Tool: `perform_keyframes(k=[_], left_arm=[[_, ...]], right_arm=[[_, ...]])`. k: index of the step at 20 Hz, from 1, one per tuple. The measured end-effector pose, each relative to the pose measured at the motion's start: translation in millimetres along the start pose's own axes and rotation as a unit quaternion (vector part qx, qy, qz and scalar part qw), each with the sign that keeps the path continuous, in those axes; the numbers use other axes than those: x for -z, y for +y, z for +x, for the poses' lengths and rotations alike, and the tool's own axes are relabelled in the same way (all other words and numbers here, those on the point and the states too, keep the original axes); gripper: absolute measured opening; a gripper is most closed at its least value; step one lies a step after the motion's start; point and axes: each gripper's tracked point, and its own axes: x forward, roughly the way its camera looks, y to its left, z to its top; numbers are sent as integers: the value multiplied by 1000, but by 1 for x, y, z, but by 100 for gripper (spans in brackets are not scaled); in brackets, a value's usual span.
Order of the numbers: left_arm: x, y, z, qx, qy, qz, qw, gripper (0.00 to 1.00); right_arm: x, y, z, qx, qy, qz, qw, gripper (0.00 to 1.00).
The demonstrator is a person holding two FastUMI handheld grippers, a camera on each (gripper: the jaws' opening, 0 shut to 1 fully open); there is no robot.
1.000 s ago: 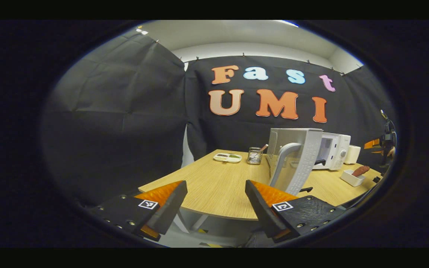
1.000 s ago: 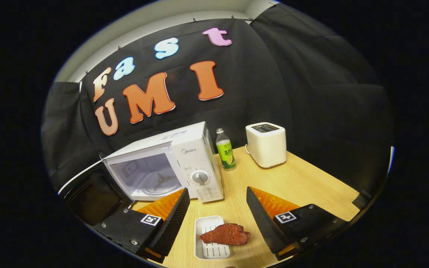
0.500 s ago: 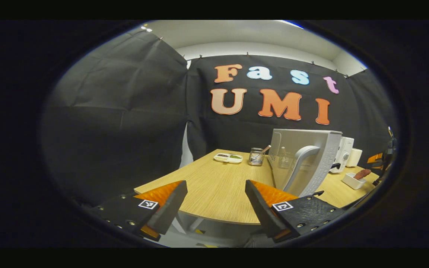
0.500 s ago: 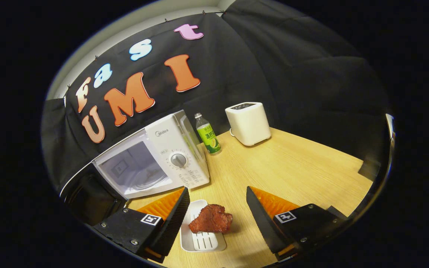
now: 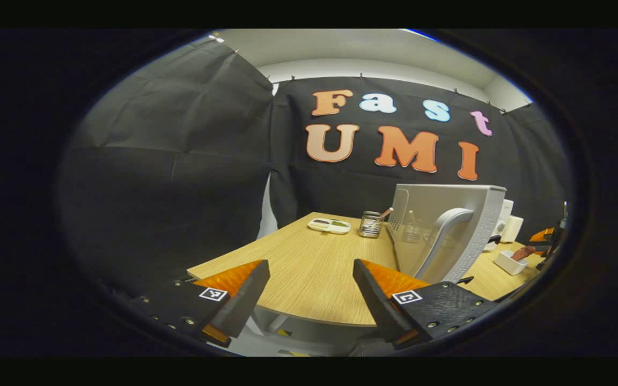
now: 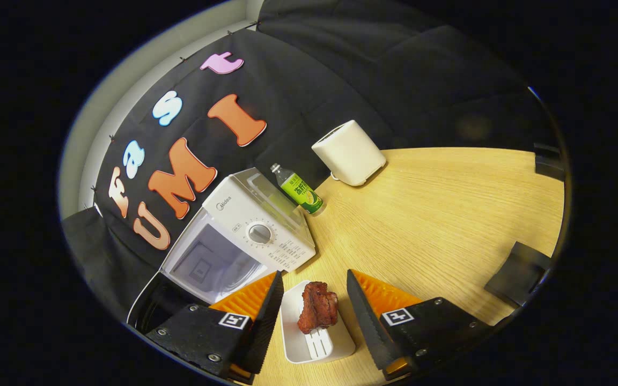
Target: Open the microwave oven with the left hand, put the food in, and close the microwave oven.
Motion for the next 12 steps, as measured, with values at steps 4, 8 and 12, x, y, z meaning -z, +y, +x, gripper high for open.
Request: perform_keyframes(k=[4, 8, 12], left_arm=[[0, -1, 3, -2, 3, -1, 1000, 95], [2, -2, 4, 0, 7, -1, 1000, 95], [0, -3, 5, -2, 6, 3, 1000, 95]], right_arm=[[7, -6, 3, -5, 10, 35, 999, 53], [11, -3, 7, -13, 19, 76, 997, 29], [10, 4, 7, -25, 19, 99, 995, 17]])
